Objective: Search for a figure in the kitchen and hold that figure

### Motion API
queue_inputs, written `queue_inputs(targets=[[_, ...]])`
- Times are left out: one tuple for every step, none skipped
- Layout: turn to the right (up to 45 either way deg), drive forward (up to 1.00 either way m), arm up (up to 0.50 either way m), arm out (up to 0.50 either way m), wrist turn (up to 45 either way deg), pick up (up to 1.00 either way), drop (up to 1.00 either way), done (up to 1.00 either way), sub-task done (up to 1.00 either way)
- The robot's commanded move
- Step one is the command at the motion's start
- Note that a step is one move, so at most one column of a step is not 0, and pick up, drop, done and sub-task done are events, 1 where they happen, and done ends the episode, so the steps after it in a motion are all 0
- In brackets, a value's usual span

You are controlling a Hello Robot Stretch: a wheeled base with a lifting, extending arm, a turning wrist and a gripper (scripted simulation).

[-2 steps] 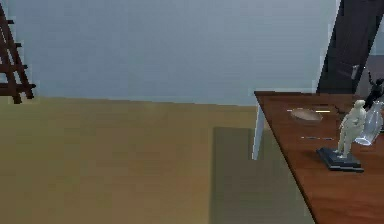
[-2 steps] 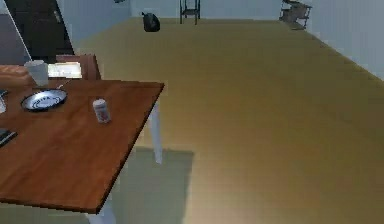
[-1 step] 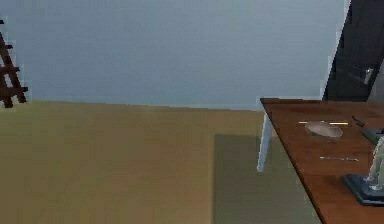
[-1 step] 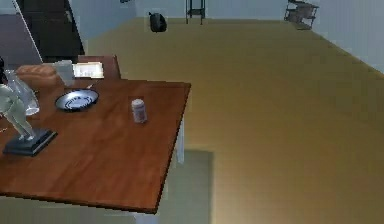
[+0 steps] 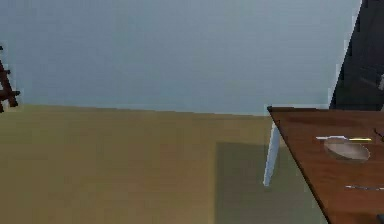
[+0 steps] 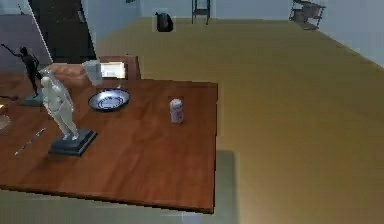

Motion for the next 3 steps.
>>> queue_inputs(targets=[[-45.0,0.00,0.00,0.00,0.0,0.00,0.00,0.00,0.00],[-36.0,0.00,0.00,0.00,0.0,0.00,0.00,0.00,0.00],[-3.0,0.00,0.00,0.00,0.0,0.00,0.00,0.00,0.00]])
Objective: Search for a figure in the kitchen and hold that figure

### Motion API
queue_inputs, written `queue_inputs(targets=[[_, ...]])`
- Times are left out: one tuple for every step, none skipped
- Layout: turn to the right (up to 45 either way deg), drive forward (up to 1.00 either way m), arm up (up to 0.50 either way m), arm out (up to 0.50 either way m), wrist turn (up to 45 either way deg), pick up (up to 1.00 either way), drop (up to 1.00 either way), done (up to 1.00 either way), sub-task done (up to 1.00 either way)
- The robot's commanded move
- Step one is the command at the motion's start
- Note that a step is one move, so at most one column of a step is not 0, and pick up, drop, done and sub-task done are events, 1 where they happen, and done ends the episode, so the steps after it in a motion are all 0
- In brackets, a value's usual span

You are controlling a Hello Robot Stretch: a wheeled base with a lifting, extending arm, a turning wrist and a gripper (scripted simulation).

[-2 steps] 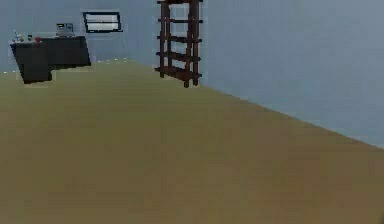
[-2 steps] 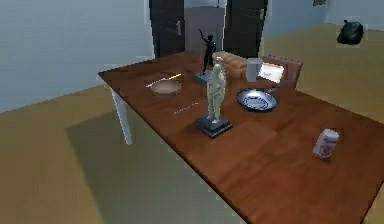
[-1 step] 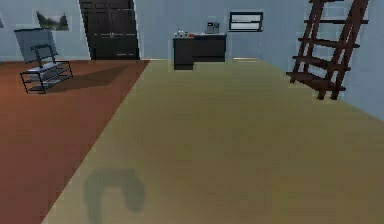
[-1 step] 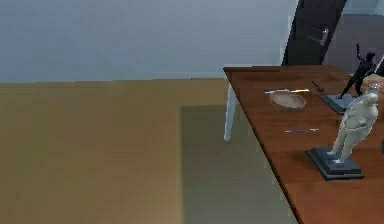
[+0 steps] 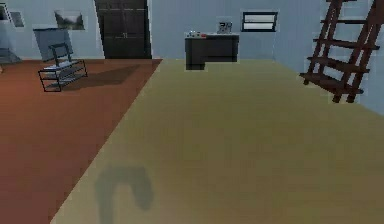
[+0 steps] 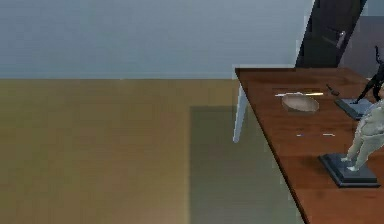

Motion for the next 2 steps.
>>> queue_inputs(targets=[[0.0,0.05,0.00,0.00,0.0,0.00,0.00,0.00,0.00],[-45.0,0.00,0.00,0.00,0.0,0.00,0.00,0.00,0.00]])
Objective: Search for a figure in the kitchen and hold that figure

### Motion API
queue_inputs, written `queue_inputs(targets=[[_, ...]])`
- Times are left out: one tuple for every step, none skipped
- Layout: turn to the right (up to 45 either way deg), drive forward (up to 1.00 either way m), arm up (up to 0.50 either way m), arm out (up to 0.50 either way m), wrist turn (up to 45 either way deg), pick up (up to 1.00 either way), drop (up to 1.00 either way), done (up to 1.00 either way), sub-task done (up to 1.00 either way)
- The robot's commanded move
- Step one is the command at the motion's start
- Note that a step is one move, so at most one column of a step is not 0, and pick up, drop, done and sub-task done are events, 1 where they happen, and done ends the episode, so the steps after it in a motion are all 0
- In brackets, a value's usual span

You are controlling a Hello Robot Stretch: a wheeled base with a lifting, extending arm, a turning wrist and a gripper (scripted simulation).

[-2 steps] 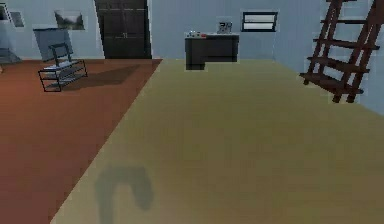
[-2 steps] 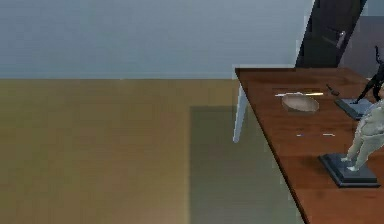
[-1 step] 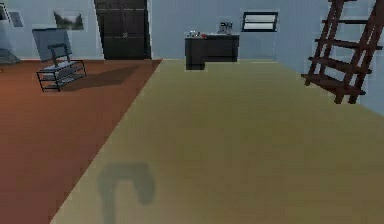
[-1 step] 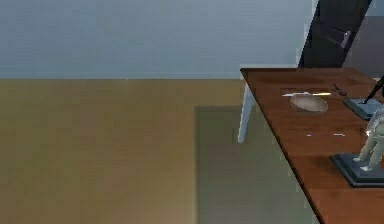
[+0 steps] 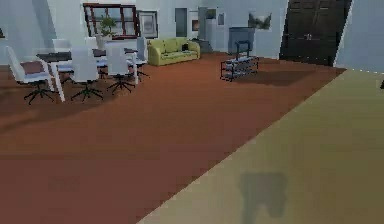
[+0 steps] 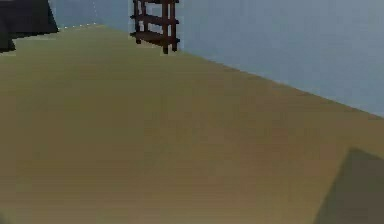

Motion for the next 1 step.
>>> queue_inputs(targets=[[-36.0,0.00,0.00,0.00,0.0,0.00,0.00,0.00,0.00]])
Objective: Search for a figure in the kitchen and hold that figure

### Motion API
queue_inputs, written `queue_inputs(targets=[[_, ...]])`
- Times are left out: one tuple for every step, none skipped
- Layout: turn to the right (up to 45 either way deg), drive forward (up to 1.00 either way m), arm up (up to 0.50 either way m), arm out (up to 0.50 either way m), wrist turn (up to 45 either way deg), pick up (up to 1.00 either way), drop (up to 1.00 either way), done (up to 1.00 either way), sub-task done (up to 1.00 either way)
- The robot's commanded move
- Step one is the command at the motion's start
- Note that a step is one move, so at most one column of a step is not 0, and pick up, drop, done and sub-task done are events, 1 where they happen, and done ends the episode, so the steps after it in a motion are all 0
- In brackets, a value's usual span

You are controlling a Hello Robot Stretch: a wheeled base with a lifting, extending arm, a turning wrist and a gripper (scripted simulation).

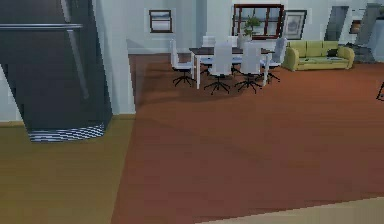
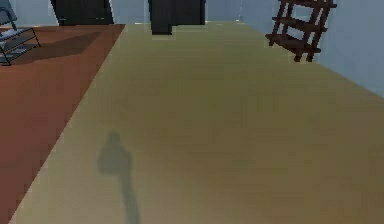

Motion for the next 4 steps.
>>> queue_inputs(targets=[[0.0,0.35,0.00,0.00,0.0,0.00,0.00,0.00,0.00],[-18.0,0.00,0.00,0.00,0.0,0.00,0.00,0.00,0.00],[0.0,0.05,0.00,0.00,0.0,0.00,0.00,0.00,0.00],[-33.0,0.00,0.00,0.00,0.0,0.00,0.00,0.00,0.00]])
